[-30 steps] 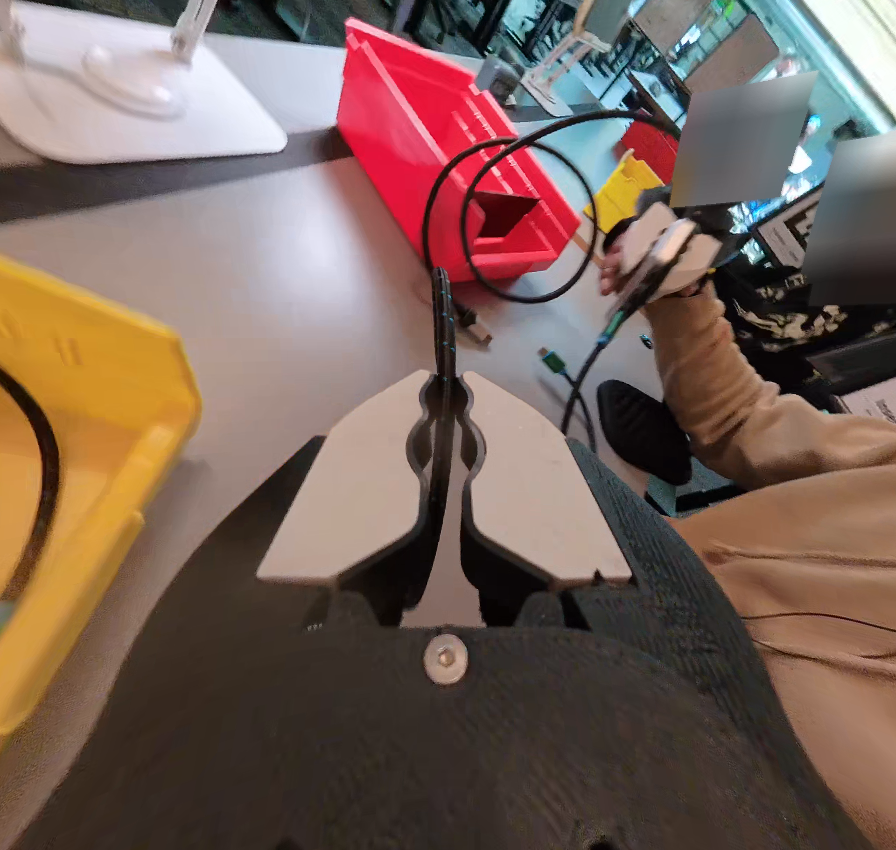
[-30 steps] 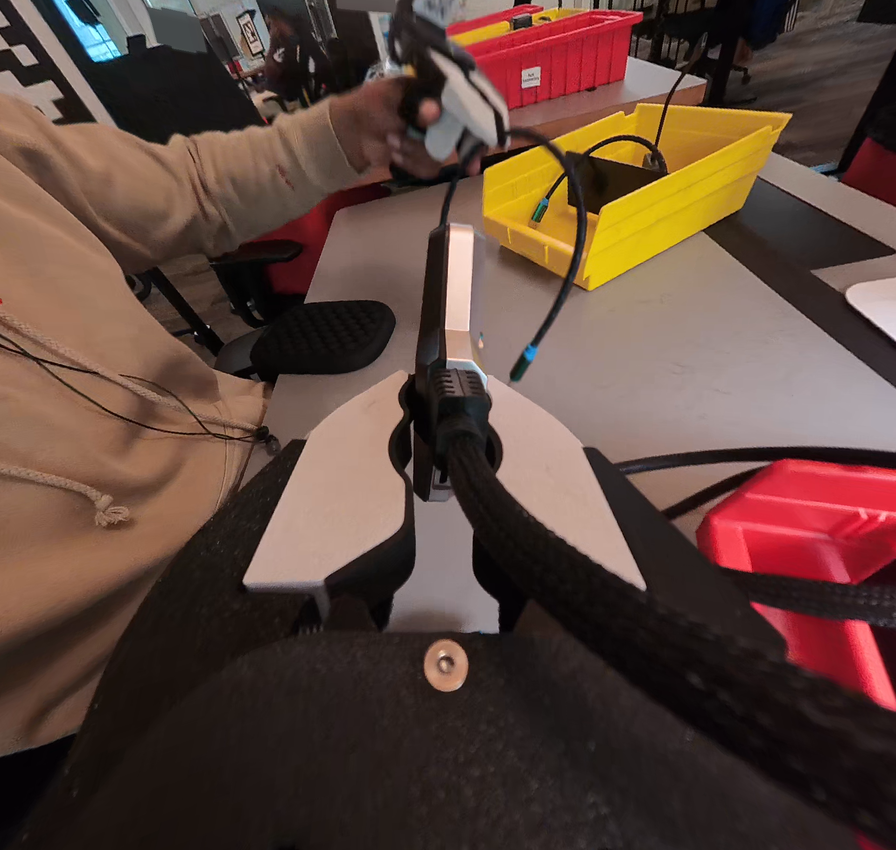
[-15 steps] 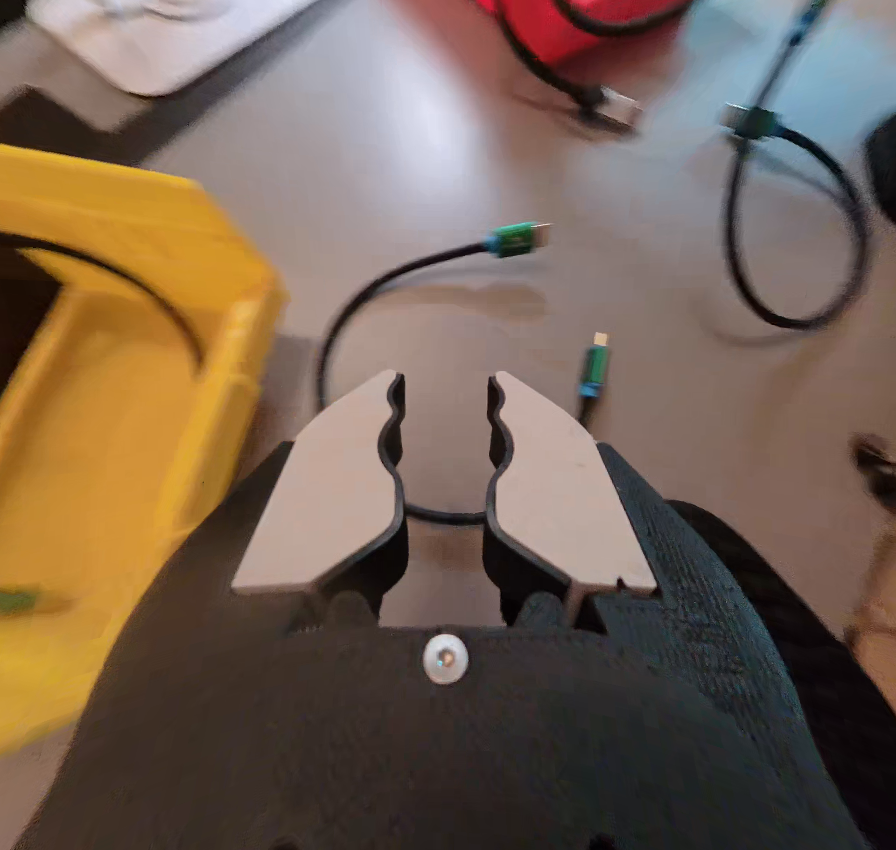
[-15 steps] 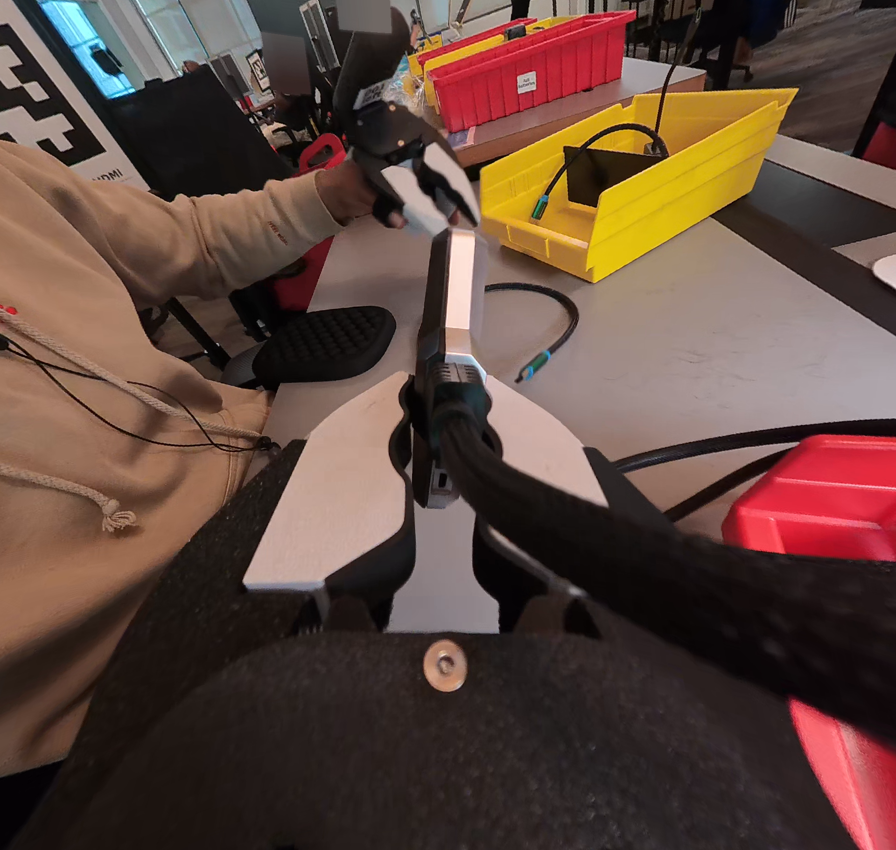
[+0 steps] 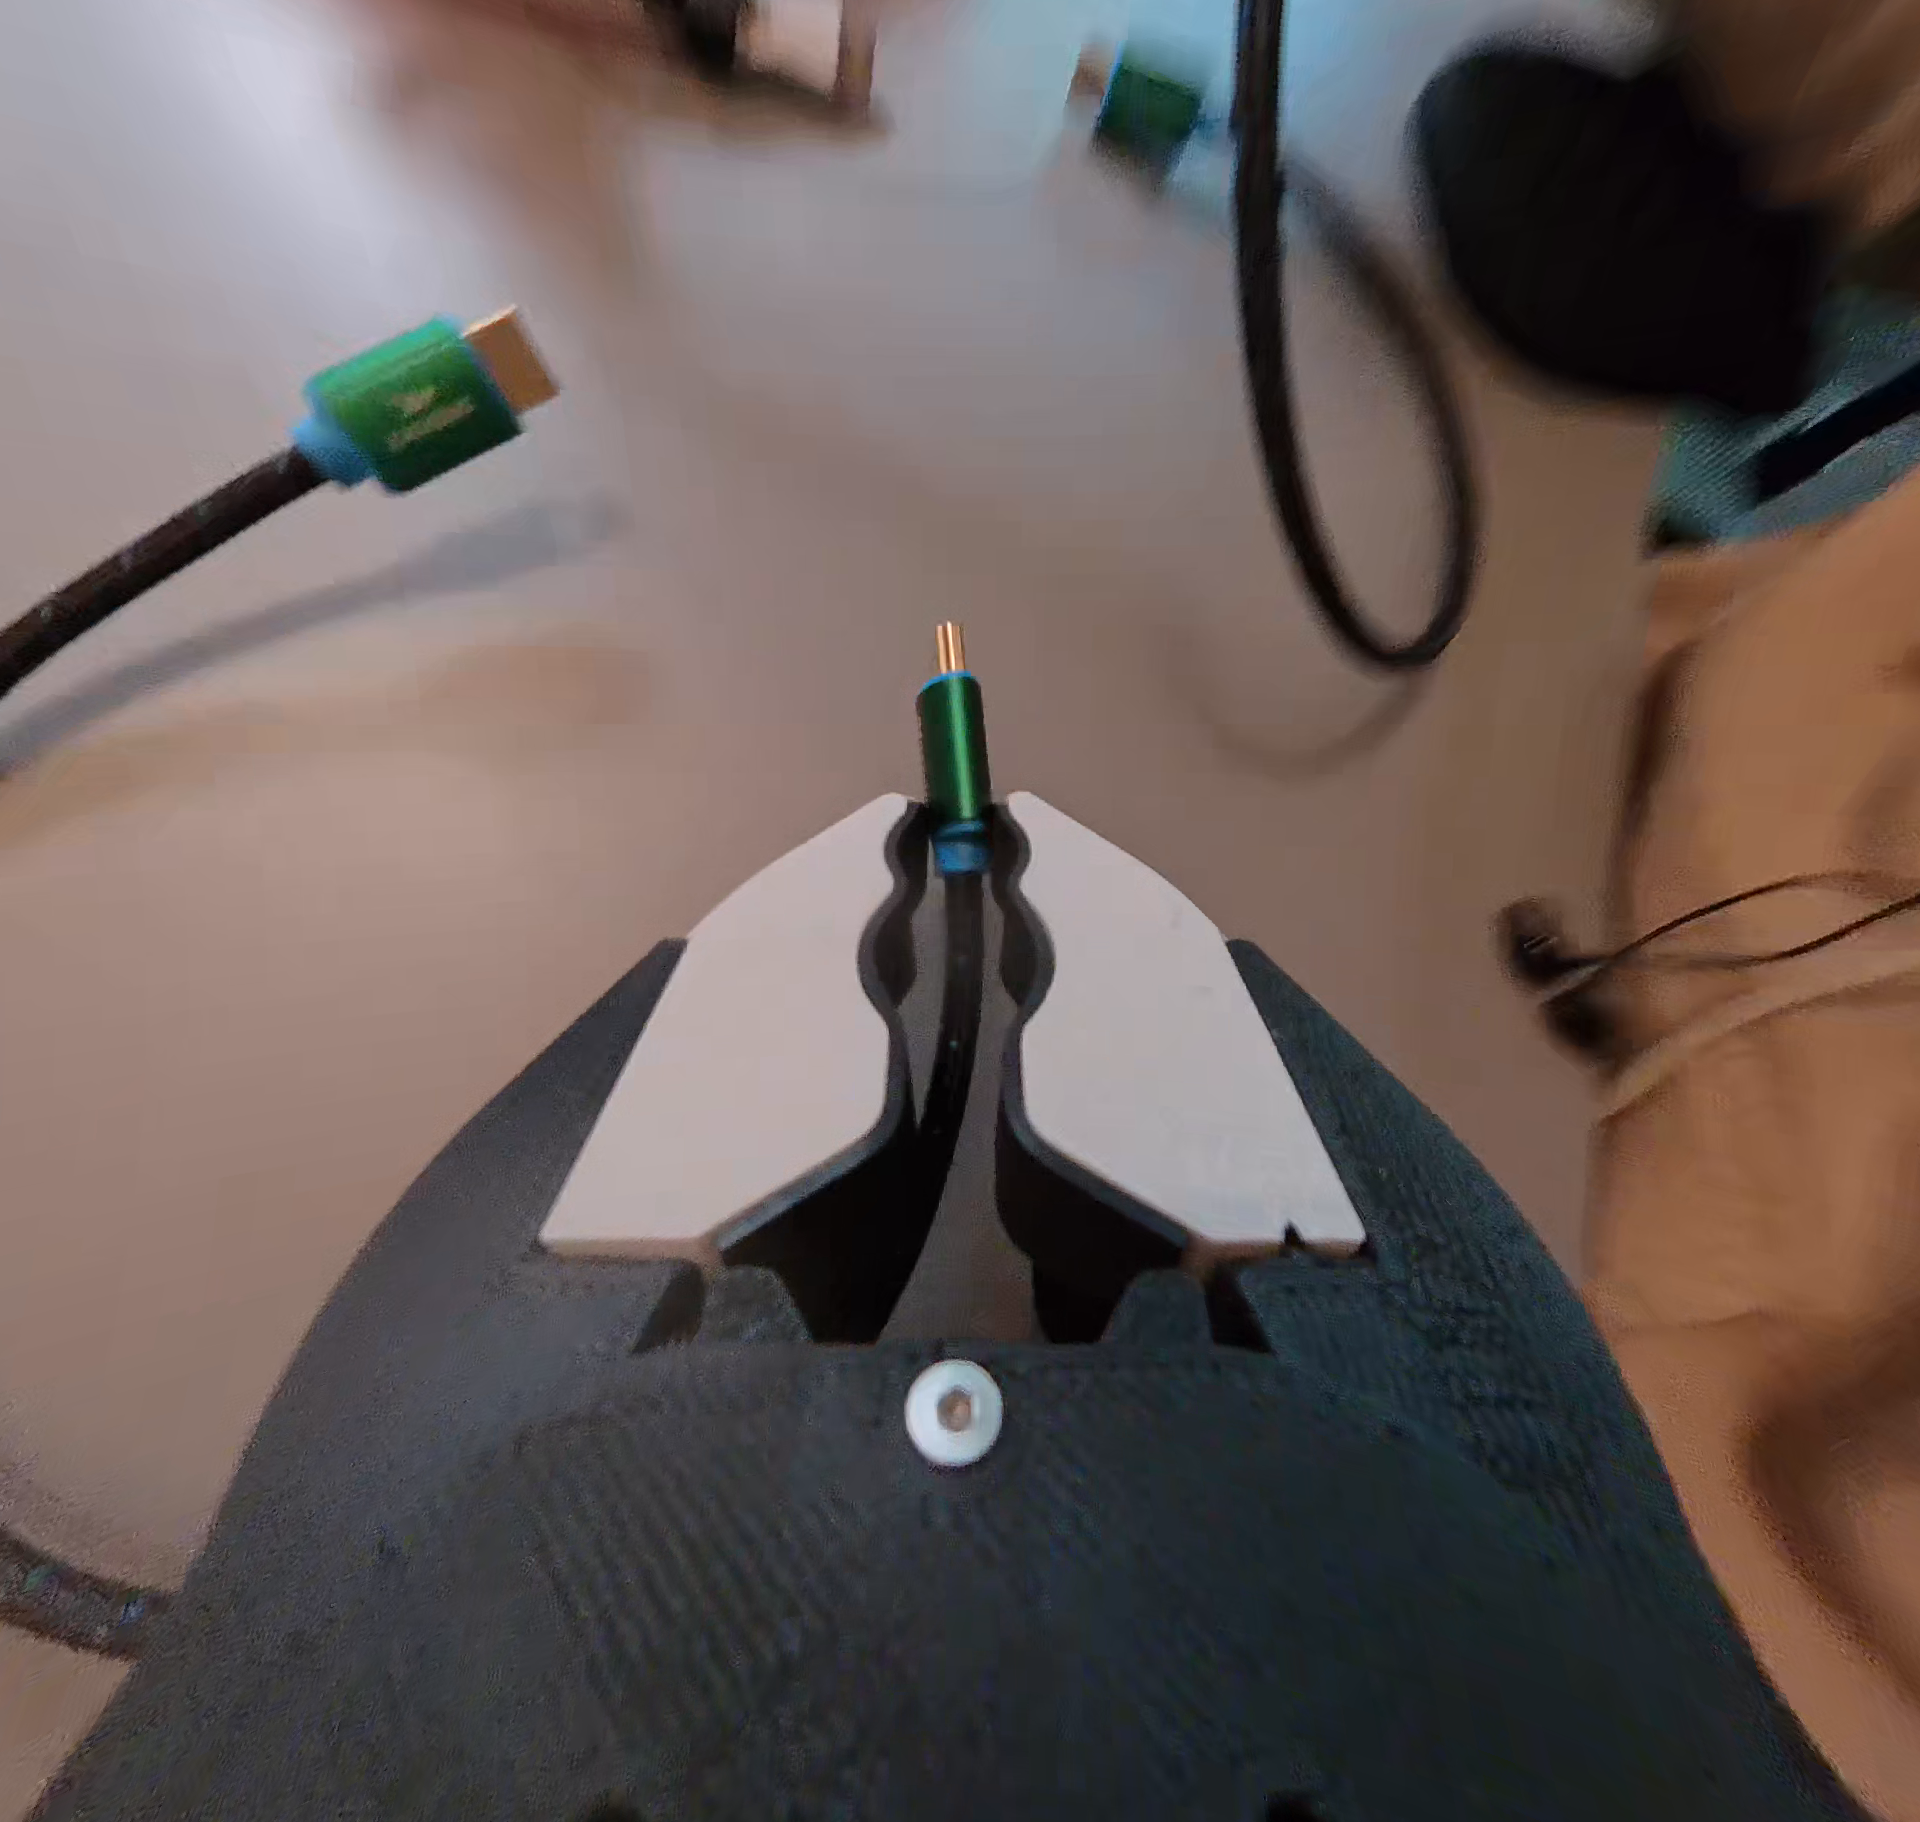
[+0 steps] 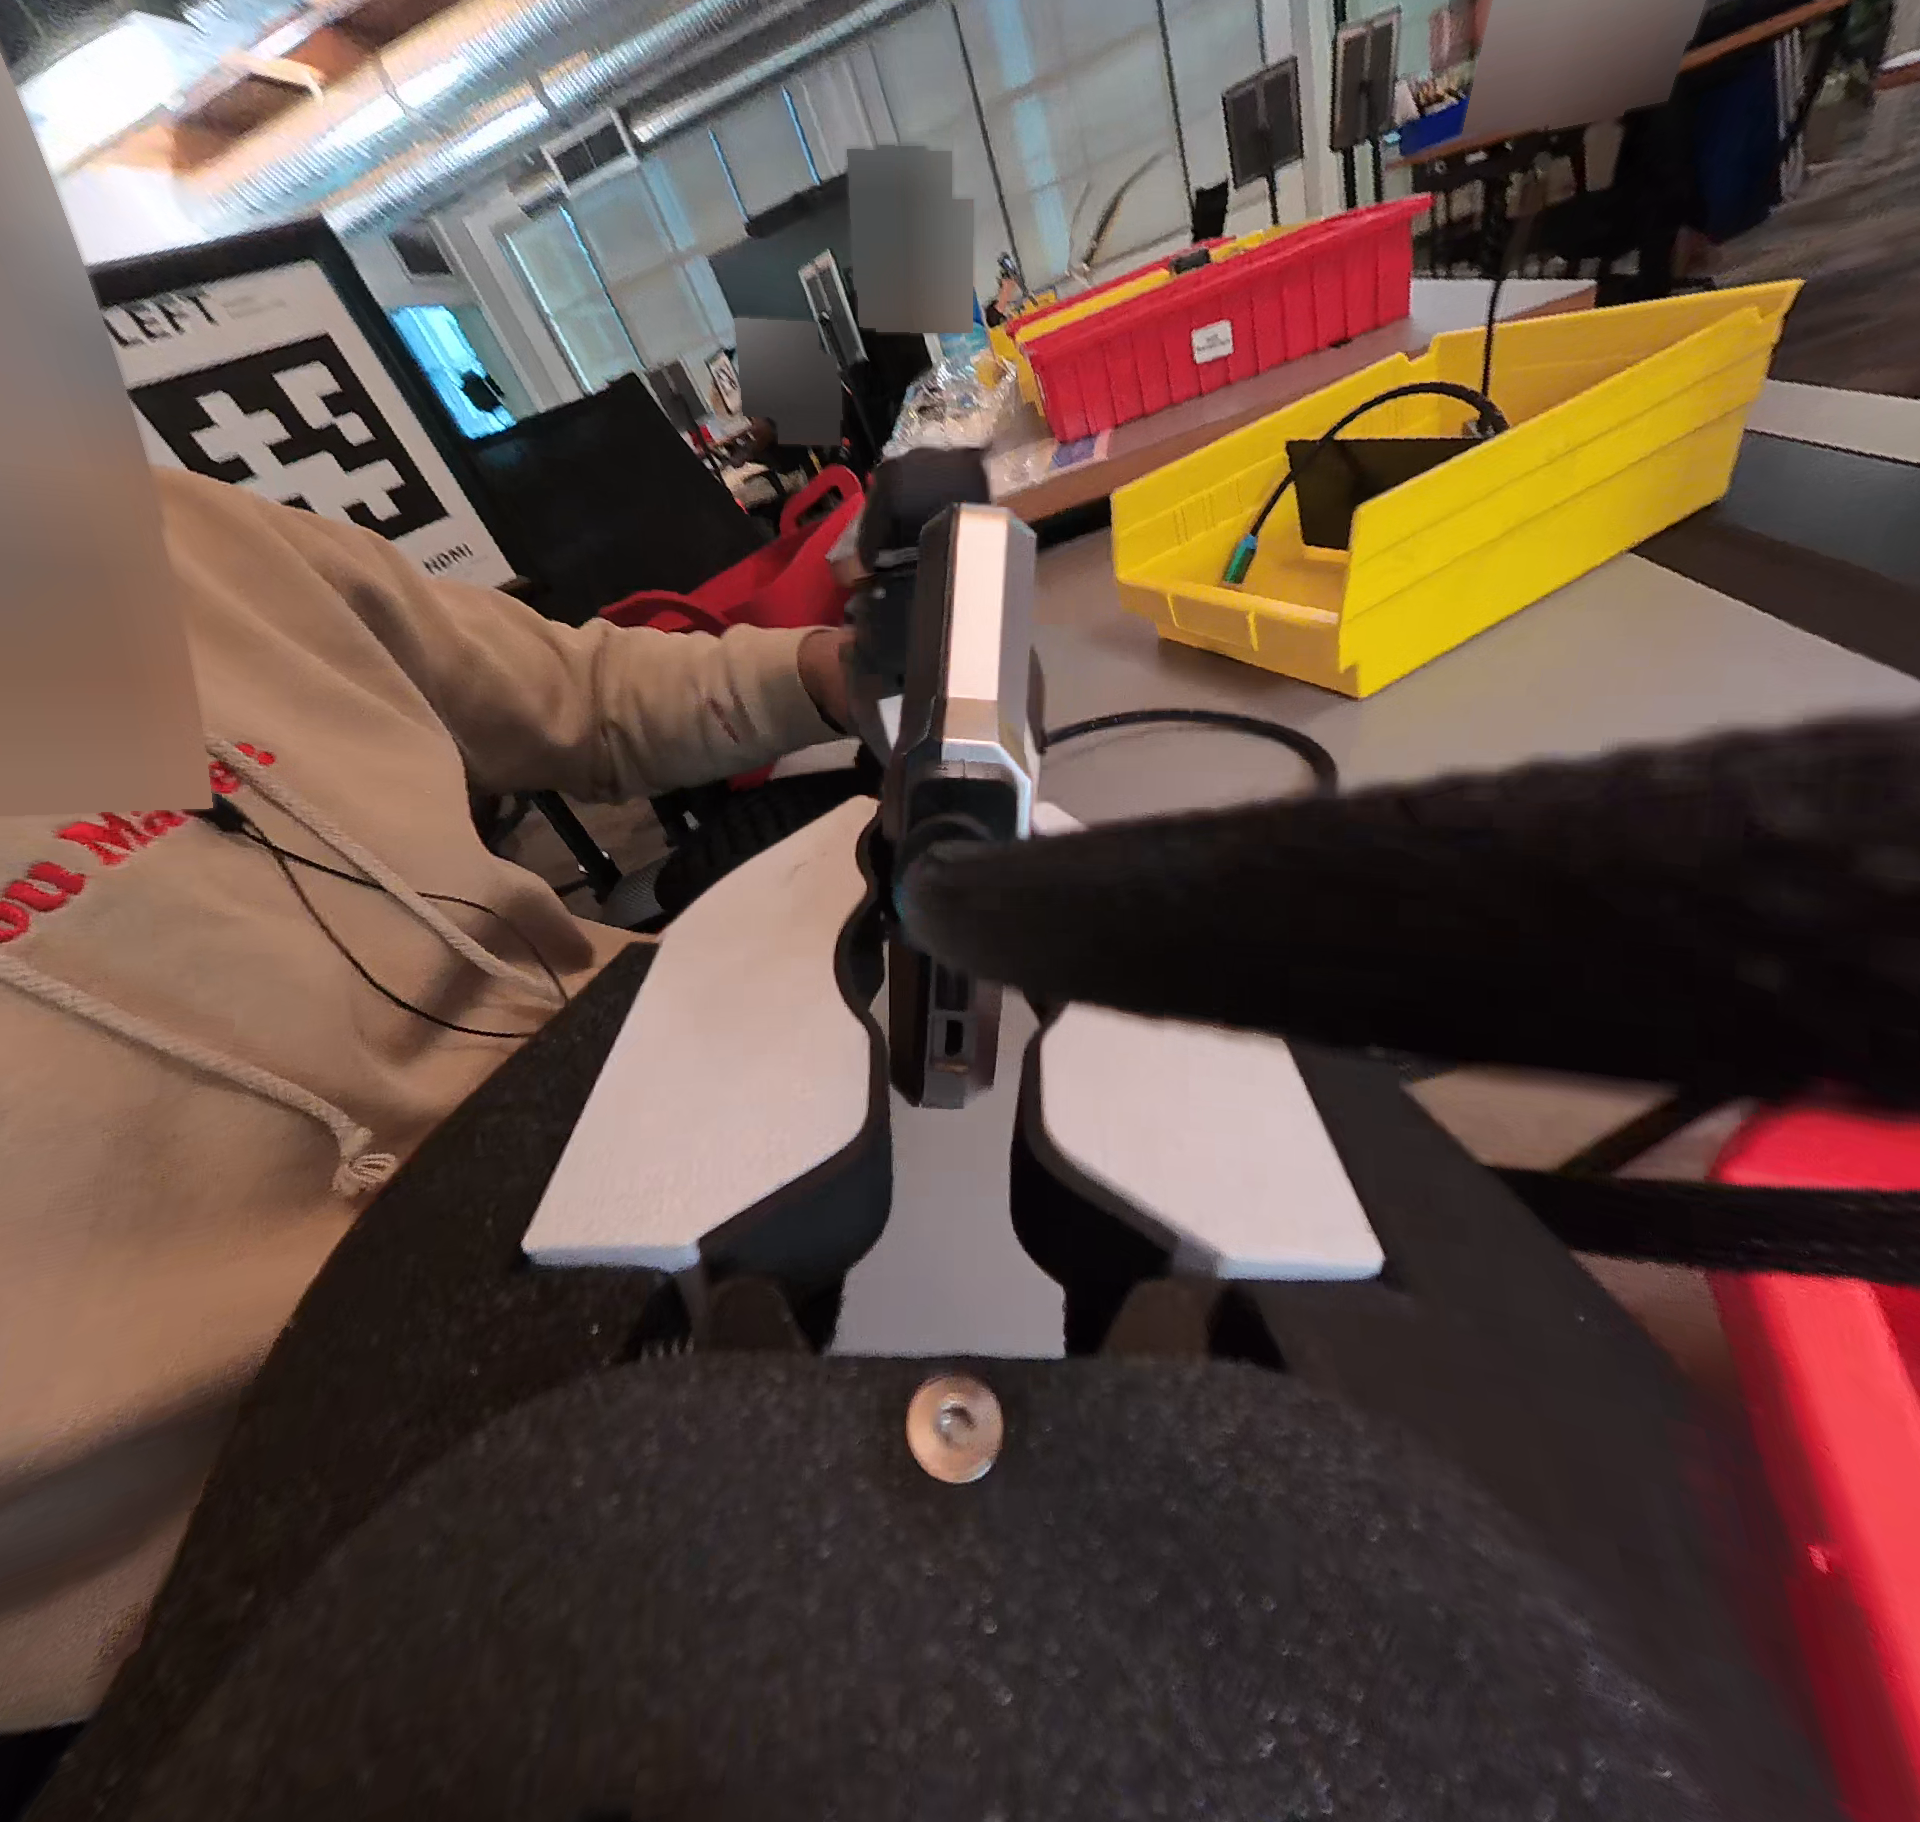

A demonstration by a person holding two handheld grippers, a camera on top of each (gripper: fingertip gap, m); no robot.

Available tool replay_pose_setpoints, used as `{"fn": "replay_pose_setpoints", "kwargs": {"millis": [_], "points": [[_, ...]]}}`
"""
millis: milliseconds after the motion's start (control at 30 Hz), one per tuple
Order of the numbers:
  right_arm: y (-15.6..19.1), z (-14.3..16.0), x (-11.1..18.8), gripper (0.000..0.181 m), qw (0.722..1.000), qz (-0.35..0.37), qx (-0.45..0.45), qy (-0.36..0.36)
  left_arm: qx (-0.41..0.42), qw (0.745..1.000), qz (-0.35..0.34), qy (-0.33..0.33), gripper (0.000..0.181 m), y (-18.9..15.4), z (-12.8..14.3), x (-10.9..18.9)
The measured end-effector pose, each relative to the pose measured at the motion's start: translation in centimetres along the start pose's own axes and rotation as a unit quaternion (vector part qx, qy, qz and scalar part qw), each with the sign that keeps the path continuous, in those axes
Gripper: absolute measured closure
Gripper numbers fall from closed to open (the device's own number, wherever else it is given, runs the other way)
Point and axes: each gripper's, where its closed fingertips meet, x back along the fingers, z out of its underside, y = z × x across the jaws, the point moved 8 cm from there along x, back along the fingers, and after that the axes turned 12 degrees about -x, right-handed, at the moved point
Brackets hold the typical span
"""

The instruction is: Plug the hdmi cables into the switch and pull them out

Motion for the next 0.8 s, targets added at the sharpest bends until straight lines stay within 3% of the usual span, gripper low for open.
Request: {"fn": "replay_pose_setpoints", "kwargs": {"millis": [33,200,433,567,800], "points": [[0.0,0.0,0.0,0.159,1.0,-0.013,-0.005,-0.007,0.013,0.999,0.015,-0.033,0.169,0.1,-1.2,0.5],[0.0,-0.5,-0.4,0.16,0.998,-0.052,-0.023,-0.024,0.029,0.986,0.083,-0.144,0.17,0.5,-7.8,2.8],[0.0,-1.4,-1.5,0.16,0.995,-0.081,-0.046,-0.036,0.014,0.979,0.133,-0.155,0.17,1.4,-14.2,1.8],[-0.2,-1.4,-1.5,0.16,0.995,-0.082,-0.053,-0.017,0.002,0.981,0.144,-0.131,0.17,1.7,-15.1,0.9],[-0.5,-0.9,-1.9,0.16,0.996,-0.059,-0.046,0.047,0.002,0.983,0.158,-0.096,0.17,2.0,-14.1,0.4]]}}
